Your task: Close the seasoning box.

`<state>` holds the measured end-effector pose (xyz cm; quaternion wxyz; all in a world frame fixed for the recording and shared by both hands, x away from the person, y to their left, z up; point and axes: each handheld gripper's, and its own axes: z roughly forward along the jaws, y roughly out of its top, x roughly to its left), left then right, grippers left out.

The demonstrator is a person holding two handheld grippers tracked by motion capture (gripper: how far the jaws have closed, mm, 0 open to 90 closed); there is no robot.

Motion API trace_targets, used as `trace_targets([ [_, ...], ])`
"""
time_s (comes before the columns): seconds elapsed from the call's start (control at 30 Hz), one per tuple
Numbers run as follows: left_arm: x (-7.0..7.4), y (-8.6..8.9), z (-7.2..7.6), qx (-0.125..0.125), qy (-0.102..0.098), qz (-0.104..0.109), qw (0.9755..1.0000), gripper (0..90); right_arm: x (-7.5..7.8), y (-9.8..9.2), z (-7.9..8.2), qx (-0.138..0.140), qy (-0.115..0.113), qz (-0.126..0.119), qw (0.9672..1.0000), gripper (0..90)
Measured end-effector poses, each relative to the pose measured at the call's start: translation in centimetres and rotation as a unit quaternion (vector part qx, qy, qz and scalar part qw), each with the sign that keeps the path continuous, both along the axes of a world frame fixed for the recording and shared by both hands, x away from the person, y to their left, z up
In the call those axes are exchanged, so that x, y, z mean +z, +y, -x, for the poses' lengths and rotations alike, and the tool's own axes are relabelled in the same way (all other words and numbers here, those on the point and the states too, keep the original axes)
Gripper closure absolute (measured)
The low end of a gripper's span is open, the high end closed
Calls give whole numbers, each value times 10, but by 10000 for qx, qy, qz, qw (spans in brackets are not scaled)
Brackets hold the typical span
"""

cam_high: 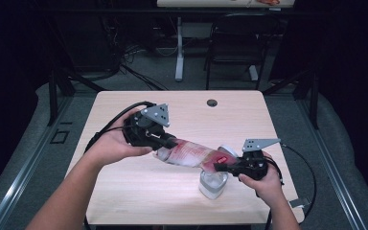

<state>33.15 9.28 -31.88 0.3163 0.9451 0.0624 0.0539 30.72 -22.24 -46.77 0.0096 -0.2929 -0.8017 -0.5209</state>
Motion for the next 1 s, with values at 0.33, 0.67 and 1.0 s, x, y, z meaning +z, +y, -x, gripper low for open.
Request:
trace_targets([
  [0.33,1,-2,0,-34,-21,17,10000,808,-1,-1,0,-17,7,9,10000,883],
  [0.67,2,-4,0,-86,-36,32,10000,808,-1,-1,2,-40,5,18,10000,883],
  [1.0,3,-7,0,-123,-50,36,9999,809,-2,-1,3,-67,8,17,10000,883],
])
